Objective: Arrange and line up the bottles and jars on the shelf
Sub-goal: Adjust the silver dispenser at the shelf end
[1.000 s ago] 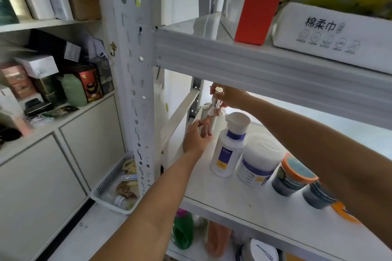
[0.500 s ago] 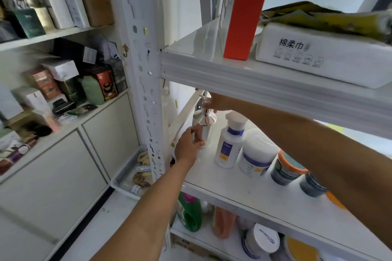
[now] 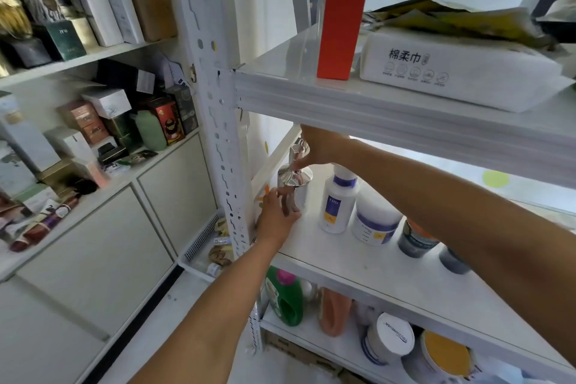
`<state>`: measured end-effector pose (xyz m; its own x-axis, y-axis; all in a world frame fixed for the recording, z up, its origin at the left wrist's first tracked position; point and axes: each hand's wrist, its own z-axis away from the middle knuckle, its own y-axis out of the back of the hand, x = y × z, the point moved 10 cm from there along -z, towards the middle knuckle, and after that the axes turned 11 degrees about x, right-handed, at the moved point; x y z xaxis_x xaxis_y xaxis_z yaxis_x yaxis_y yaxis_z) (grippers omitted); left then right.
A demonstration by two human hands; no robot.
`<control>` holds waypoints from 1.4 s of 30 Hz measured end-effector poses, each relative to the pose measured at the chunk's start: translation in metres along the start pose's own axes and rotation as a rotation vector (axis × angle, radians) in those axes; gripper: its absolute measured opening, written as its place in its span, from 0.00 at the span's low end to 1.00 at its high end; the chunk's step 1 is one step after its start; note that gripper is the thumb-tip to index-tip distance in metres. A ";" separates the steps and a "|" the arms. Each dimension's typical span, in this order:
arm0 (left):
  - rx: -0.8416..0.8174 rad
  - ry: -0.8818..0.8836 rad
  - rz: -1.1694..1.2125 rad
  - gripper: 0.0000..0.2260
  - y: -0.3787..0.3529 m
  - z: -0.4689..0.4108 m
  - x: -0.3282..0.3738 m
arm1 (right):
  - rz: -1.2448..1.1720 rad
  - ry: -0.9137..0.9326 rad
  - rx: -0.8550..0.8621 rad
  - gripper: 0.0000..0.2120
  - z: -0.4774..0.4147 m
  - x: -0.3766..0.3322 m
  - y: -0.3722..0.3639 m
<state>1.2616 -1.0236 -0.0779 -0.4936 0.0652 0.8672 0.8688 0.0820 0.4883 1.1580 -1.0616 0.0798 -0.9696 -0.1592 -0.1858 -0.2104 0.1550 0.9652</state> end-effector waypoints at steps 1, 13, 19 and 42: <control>-0.001 0.003 0.005 0.24 0.001 -0.001 -0.001 | -0.046 0.033 -0.015 0.21 0.001 -0.002 0.000; -0.061 0.019 -0.067 0.28 -0.005 0.005 -0.001 | 0.185 0.023 0.026 0.24 0.006 -0.012 0.007; -0.064 0.013 -0.052 0.22 -0.006 0.004 -0.001 | -0.042 -0.009 -0.139 0.21 0.006 -0.014 0.000; -0.137 0.026 -0.054 0.25 -0.017 0.006 0.002 | -0.032 -0.053 -0.151 0.19 0.009 0.001 -0.003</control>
<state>1.2454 -1.0192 -0.0852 -0.5403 0.0387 0.8406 0.8390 -0.0515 0.5417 1.1568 -1.0537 0.0754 -0.9688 -0.1093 -0.2226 -0.2241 0.0014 0.9746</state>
